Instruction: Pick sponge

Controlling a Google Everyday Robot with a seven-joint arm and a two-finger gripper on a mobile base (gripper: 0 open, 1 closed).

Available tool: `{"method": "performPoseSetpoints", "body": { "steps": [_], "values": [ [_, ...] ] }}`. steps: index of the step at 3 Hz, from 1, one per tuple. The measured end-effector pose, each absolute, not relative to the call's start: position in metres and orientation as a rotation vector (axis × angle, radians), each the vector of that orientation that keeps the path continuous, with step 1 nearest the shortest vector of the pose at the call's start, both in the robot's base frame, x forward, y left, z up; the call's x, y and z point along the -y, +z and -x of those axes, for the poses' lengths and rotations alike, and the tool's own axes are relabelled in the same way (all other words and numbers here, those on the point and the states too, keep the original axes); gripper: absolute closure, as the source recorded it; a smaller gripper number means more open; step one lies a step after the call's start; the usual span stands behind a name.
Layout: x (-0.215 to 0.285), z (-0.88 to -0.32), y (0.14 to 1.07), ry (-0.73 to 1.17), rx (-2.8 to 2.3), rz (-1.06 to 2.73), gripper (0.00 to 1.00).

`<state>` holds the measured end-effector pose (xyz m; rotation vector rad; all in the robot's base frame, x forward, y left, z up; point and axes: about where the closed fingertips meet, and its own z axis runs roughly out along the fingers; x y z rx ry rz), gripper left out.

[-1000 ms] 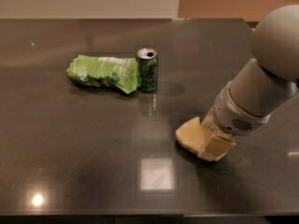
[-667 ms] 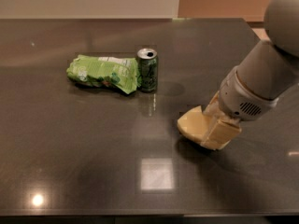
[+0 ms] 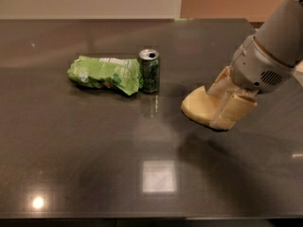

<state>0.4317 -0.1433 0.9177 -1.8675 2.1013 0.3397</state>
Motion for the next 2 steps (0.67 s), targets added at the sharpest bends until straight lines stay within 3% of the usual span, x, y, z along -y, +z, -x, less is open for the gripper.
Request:
{"method": "performPoseSetpoints", "body": {
  "steps": [2],
  "values": [
    [0.1358,-0.4484,0.9587,0.378,-1.963,1.946,1.00]
  ]
}}
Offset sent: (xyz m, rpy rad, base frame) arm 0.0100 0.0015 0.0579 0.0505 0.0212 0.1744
